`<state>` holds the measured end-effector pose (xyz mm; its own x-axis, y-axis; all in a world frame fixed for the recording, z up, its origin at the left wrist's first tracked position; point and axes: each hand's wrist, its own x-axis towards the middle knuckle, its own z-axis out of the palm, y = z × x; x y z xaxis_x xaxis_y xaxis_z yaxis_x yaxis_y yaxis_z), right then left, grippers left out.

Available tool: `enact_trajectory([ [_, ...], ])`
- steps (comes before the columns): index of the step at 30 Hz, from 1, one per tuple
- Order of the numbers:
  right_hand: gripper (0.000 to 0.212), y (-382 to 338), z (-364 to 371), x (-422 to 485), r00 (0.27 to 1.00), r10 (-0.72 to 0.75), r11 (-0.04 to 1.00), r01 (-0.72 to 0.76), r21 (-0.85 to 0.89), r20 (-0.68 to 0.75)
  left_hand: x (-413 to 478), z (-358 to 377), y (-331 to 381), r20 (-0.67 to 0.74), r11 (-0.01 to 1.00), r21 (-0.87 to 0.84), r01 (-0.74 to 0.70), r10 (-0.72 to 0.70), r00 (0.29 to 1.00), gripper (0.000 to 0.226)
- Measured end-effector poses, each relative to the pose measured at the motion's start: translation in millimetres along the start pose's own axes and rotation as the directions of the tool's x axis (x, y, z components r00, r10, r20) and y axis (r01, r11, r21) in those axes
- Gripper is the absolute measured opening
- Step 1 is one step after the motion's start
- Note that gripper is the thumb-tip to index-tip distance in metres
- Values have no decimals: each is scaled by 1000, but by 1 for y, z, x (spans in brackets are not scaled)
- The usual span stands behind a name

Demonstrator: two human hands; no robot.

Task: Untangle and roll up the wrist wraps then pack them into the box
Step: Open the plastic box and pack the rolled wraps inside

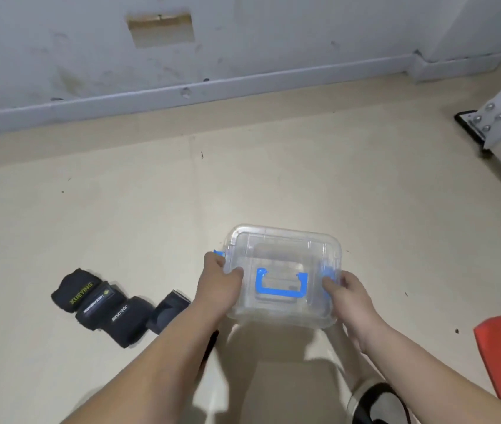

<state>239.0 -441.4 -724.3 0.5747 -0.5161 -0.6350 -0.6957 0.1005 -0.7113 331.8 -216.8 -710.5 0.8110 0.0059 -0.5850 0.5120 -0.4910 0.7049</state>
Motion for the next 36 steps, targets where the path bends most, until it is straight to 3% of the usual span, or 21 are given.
enact_trajectory([
  [3,13,-3,-9,-5,995,-30,996,37,79,-93,12,-3,-2,-78,972,234,31,-13,997,22],
  [8,22,-46,-49,-34,994,-84,882,40,470,73,10,-14,3,-32,984,174,48,-43,999,47],
  [10,32,-56,-71,-42,983,-174,843,177,508,-54,11,-11,2,-60,950,313,-2,22,998,52],
  [12,37,-58,-88,-47,920,-323,860,384,336,-224,10,-3,3,-89,895,433,-101,155,984,49],
  [14,34,-54,-96,-51,824,-487,852,521,48,-288,2,14,7,-53,875,422,-238,285,957,41],
  [17,32,-47,-101,-49,680,-644,757,635,-158,-351,-20,42,19,106,891,322,-320,302,947,33],
  [19,32,-38,-100,-37,584,-763,646,673,-361,-278,-32,55,18,181,892,316,-322,277,944,25],
  [21,35,-14,-92,-20,566,-815,532,643,-550,-127,-39,62,6,198,876,336,-347,294,935,12],
  [25,31,34,-61,1,804,-590,537,457,-709,72,-41,53,-16,189,870,339,-359,310,932,11],
  [29,17,53,-42,5,911,-338,302,345,-889,238,-40,28,-33,153,862,374,-342,307,940,15],
  [31,23,47,-43,3,942,-179,149,313,-938,285,-42,14,-45,138,867,383,-319,288,948,15],
  [33,25,25,-44,-4,942,-63,73,335,-939,331,-49,2,-62,127,869,409,-279,248,960,13],
  [36,27,-34,-30,-25,895,-53,-37,441,-897,442,-53,-16,-95,121,840,503,-204,166,979,15],
])
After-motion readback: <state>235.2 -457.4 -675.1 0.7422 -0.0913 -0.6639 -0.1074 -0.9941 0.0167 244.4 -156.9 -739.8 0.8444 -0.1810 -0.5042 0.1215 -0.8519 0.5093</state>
